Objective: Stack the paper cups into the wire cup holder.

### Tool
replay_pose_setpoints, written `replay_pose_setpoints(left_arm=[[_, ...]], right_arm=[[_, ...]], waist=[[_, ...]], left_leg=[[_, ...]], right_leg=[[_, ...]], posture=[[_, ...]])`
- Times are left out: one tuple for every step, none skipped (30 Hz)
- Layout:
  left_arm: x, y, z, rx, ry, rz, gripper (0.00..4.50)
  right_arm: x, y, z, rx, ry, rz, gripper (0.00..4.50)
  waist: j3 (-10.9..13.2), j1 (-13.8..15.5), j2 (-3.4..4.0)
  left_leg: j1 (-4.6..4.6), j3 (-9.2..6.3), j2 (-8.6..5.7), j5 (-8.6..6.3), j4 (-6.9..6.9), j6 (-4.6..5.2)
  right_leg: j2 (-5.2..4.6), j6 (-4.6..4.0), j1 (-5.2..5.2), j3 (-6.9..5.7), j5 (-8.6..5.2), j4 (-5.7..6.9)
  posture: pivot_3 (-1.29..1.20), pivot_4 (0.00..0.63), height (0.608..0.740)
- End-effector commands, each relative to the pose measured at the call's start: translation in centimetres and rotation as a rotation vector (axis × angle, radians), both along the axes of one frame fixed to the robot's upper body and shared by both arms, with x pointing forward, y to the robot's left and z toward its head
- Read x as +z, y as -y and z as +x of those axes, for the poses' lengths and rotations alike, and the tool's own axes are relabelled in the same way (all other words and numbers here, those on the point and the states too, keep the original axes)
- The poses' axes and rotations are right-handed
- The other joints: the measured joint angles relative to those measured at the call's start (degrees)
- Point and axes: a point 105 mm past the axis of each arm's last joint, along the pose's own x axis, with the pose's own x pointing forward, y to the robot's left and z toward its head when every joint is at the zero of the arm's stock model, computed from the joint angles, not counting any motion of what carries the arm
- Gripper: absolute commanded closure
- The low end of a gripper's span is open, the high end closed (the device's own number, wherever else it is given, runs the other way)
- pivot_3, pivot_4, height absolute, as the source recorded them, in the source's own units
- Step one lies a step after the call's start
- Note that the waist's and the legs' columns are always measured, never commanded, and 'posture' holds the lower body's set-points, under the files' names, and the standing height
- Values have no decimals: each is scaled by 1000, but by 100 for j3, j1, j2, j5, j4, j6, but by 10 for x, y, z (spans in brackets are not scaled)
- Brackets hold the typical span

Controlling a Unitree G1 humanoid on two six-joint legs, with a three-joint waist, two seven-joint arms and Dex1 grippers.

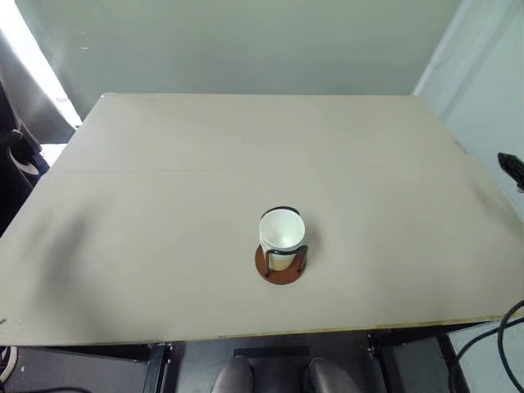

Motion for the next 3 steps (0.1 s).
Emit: replay_pose_setpoints(left_arm=[[-5, -12, -16, 115, 48, -22, 39], [-10, -11, -15, 117, 35, -17, 39], [-13, -10, -15, 118, 28, -16, 39]], right_arm=[[-2, 17, -6, -139, 10, 38, 0], [-5, 17, -6, -147, 2, 42, 0], [-7, 18, -6, -150, -4, 47, 0]], waist=[[-1, 2, -2], [-1, 9, -2], [-1, 9, -2]], left_leg=[[2, 0, 0, 0, 0, -2], [3, 1, 0, -1, -1, -1], [4, 1, -1, -1, -1, -1]], right_leg=[[0, -2, 2, 0, -1, 1], [0, -3, 2, 0, 0, 2], [0, -5, 3, 0, 1, 4]], posture=[[0, 150, 740], [0, 150, 740], [0, 150, 740]])
